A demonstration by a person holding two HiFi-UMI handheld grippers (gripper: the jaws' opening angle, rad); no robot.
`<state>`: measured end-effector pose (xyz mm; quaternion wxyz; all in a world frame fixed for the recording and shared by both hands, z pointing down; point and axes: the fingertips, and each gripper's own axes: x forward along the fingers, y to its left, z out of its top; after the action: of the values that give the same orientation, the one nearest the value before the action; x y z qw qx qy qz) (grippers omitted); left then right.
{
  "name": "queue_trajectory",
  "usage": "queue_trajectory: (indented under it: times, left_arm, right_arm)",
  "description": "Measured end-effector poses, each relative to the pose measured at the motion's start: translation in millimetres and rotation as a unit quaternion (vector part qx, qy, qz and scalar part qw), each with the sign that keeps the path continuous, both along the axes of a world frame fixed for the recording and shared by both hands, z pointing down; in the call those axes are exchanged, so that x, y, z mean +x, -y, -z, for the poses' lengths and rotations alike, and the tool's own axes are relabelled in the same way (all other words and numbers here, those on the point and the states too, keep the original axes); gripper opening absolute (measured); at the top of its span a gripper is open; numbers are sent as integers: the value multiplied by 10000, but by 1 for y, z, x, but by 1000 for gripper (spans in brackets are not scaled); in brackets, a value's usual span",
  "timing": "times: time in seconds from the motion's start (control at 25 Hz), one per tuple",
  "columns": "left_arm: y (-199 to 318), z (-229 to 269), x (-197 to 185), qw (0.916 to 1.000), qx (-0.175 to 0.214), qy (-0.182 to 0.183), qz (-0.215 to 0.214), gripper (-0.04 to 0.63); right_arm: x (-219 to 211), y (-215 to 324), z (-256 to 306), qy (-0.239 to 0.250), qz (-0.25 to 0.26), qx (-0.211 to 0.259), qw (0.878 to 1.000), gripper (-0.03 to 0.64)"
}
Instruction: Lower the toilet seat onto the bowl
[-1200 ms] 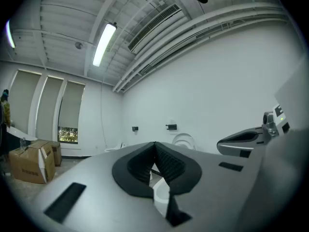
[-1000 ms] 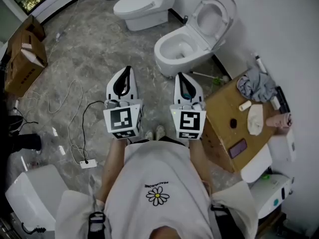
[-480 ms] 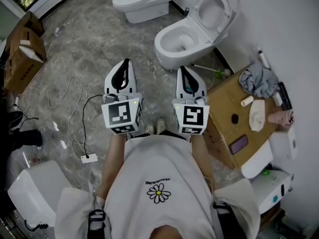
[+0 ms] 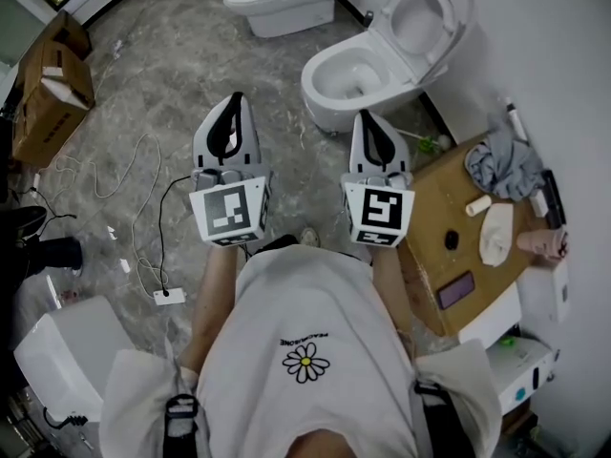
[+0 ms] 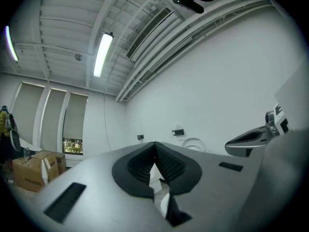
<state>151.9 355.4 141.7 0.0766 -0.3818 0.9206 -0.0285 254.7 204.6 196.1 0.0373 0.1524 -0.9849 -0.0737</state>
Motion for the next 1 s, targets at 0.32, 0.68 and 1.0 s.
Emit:
queue_trajectory:
  times: [0.32,0.68,1.0]
  left_arm:
    - [20,-8,-20,9999,60,-82,124,25]
    - [57,-18,-69,9997,213,-117,-81,25]
    - [83,-38,-154,9988,186,-429,-144,25]
  right_arm:
    - [-17,23,-11,-134,99,-20,9999,29]
    - [-66,48,-20,-353,11,270,9990,31]
    - [-136,81,-40,-541,-194,5,9983,30]
